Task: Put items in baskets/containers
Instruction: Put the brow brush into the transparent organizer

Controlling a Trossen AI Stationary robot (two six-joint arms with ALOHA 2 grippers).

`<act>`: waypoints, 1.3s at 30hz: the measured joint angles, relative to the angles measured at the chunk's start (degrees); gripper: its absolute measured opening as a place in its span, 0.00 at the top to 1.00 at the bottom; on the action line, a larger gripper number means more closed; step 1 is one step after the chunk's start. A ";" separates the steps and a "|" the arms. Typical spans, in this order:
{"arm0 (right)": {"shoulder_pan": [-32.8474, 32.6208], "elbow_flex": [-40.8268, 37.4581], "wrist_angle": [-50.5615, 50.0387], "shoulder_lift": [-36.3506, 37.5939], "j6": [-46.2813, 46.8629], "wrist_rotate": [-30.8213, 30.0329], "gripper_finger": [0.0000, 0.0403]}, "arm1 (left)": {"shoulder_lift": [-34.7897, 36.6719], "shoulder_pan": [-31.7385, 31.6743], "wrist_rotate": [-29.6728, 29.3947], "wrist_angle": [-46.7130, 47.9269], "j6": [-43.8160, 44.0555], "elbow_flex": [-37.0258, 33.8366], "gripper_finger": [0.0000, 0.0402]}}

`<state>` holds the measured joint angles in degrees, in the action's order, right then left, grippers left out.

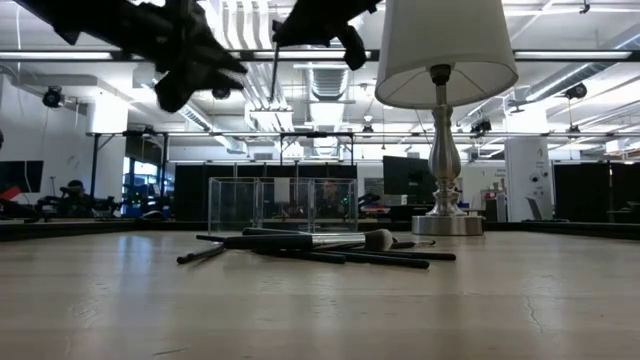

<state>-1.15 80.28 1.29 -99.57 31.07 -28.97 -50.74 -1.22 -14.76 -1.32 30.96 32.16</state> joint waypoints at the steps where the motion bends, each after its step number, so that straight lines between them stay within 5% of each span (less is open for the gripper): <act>1: -0.41 -0.43 -0.99 0.02 0.00 -1.68 0.97 | 0.71 0.23 -0.87 1.57 0.70 0.00 0.65; 6: -3.20 -4.17 0.09 0.05 0.23 -8.70 0.97 | 4.75 1.66 -1.26 5.64 1.34 -0.61 0.60; 15: -3.29 -15.44 18.94 -2.24 -0.17 -13.63 0.96 | 8.05 2.00 -1.41 13.23 4.04 -0.63 0.59; 23: -2.87 -10.17 21.62 -12.10 -3.95 -11.16 0.96 | 7.83 2.04 -1.38 16.18 3.91 -0.66 0.59; 39: -1.59 -6.64 15.21 -16.94 -4.73 -11.50 0.96 | 7.88 2.02 -1.23 20.67 3.18 -0.70 0.59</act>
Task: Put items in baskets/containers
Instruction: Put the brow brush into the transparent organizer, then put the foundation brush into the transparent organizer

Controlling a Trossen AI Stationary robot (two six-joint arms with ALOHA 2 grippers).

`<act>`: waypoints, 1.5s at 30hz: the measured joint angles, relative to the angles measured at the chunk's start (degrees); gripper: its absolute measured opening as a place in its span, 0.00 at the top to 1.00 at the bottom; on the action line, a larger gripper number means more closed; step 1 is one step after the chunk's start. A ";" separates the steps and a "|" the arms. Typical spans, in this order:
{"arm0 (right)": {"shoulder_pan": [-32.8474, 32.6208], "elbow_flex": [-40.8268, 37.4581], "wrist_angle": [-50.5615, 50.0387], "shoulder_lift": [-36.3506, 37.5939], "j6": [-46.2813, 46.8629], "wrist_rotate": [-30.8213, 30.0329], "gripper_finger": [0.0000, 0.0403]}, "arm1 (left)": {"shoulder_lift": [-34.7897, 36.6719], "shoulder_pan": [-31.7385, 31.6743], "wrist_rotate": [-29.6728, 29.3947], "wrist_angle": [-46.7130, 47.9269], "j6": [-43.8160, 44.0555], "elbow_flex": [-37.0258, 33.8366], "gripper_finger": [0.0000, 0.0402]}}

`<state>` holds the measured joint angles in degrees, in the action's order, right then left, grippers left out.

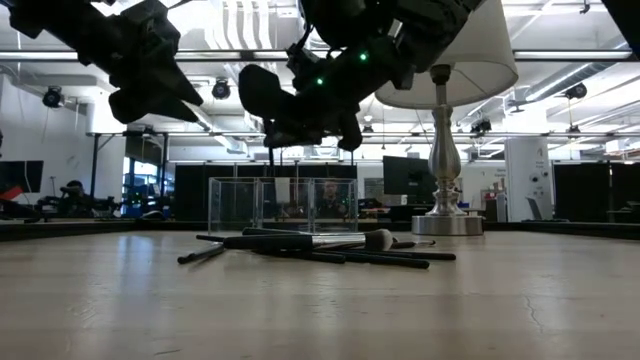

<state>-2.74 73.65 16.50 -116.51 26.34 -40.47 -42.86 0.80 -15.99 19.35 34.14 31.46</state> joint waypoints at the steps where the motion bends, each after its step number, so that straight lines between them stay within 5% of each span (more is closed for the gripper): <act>1: 0.02 0.00 -0.38 0.00 -0.09 0.00 0.95 | -0.01 0.00 0.00 0.00 -0.01 0.00 0.59; 14: 0.12 0.21 -2.48 0.51 -2.05 0.47 0.66 | -0.01 -0.02 0.05 -0.82 1.04 -0.76 0.59; 22: -1.69 2.23 -16.91 9.58 -6.85 1.21 0.56 | -0.06 0.22 4.13 -0.28 4.93 -0.87 0.59; 32: -8.34 1.68 -43.89 15.92 -11.40 23.03 0.59 | -1.17 5.07 8.95 -1.32 9.31 -4.16 0.59; 45: -11.38 7.95 -47.02 3.11 -23.77 34.69 0.60 | -7.65 15.67 5.20 -9.63 19.93 -8.02 0.59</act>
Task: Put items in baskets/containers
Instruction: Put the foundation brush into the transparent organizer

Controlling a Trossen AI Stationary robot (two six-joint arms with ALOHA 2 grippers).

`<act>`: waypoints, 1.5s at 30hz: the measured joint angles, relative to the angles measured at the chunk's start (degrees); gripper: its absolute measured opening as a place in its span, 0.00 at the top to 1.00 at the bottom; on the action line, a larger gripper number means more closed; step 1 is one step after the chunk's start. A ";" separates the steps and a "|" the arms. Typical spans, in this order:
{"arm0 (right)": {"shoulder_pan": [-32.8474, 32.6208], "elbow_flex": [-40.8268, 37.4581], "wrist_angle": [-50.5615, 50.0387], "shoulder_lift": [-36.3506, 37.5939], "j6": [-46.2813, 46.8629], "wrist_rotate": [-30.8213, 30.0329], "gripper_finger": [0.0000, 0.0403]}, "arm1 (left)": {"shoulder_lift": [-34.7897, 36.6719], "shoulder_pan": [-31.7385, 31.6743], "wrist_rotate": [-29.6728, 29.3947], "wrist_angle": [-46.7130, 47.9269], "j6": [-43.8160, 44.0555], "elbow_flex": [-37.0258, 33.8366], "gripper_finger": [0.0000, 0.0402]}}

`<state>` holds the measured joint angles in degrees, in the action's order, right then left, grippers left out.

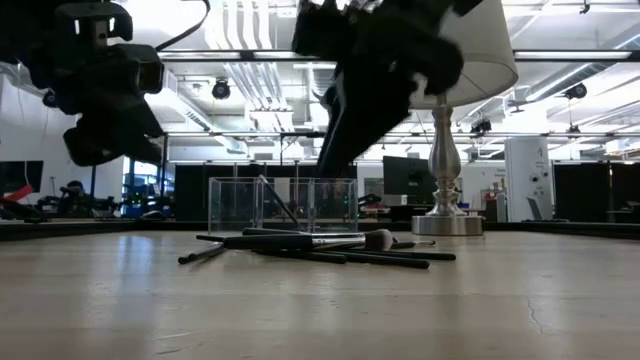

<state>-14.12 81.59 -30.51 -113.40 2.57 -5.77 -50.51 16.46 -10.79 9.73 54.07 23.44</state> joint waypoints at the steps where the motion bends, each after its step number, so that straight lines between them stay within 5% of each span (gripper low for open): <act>1: 0.10 1.34 -1.92 -1.50 -0.12 0.08 0.60 | -0.58 0.51 -0.47 -0.25 0.36 0.00 0.59; 12: 1.14 13.25 -10.42 -10.50 -0.04 0.44 0.63 | -4.30 2.52 -1.90 -3.71 1.56 -0.02 0.59; 22: 2.61 12.07 -11.07 -10.57 -0.05 5.69 0.68 | -4.45 2.78 -2.21 -4.20 0.44 -0.02 0.59; 45: 3.31 10.79 -11.43 -12.28 0.17 4.26 0.89 | -4.45 2.78 -2.53 -4.21 -0.14 -0.02 0.59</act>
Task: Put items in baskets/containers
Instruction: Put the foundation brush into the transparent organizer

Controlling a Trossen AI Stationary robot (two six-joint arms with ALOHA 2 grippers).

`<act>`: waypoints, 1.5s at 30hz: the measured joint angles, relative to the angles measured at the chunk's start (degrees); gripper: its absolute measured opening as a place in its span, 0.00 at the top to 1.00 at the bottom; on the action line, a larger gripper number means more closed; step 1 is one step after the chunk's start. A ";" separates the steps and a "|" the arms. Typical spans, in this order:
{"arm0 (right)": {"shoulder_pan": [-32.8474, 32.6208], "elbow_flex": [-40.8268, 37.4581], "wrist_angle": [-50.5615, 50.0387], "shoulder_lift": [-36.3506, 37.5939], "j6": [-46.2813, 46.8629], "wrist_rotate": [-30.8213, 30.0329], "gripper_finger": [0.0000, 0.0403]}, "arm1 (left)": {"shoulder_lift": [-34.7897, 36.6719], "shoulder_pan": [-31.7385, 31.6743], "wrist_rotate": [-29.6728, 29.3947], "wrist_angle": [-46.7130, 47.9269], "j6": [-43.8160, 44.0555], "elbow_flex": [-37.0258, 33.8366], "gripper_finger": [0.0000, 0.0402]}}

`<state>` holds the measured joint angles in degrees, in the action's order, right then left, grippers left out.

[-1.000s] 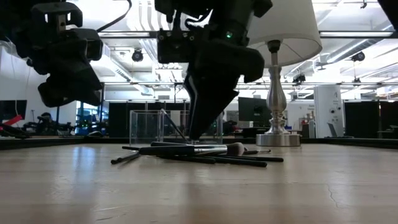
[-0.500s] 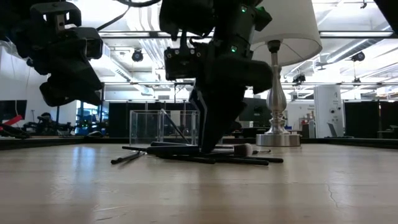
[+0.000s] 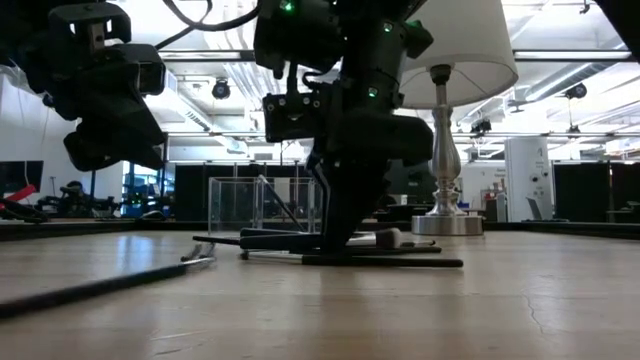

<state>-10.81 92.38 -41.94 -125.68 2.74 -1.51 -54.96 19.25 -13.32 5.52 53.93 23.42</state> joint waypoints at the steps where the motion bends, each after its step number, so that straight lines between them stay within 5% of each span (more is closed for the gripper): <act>1: 0.00 0.09 -0.36 0.55 -0.15 -0.20 0.89 | 0.00 0.00 -0.19 -0.10 0.00 0.00 0.59; 11: -0.25 4.90 -8.63 5.83 -10.51 -4.48 0.89 | 0.31 -0.02 1.12 -9.01 -0.40 0.00 0.59; 18: -2.29 10.84 -13.61 6.26 -29.37 -14.54 0.86 | 0.31 -3.09 13.03 -18.09 0.05 0.00 0.59; 26: -6.12 17.24 -15.48 6.19 -42.46 -28.18 0.89 | -0.88 -12.10 27.02 -20.54 15.13 0.17 0.59; 36: -9.05 23.99 -11.24 6.19 -48.98 -36.16 0.89 | -3.07 -21.29 35.94 -34.99 22.51 0.20 0.59; 45: -9.79 24.16 -9.02 6.24 -51.19 -38.39 0.89 | -7.00 -21.51 42.37 -42.02 20.48 0.76 0.59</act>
<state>-20.60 116.54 -50.96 -119.44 -48.45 -39.90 -61.96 -2.26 29.05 -36.50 74.42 24.18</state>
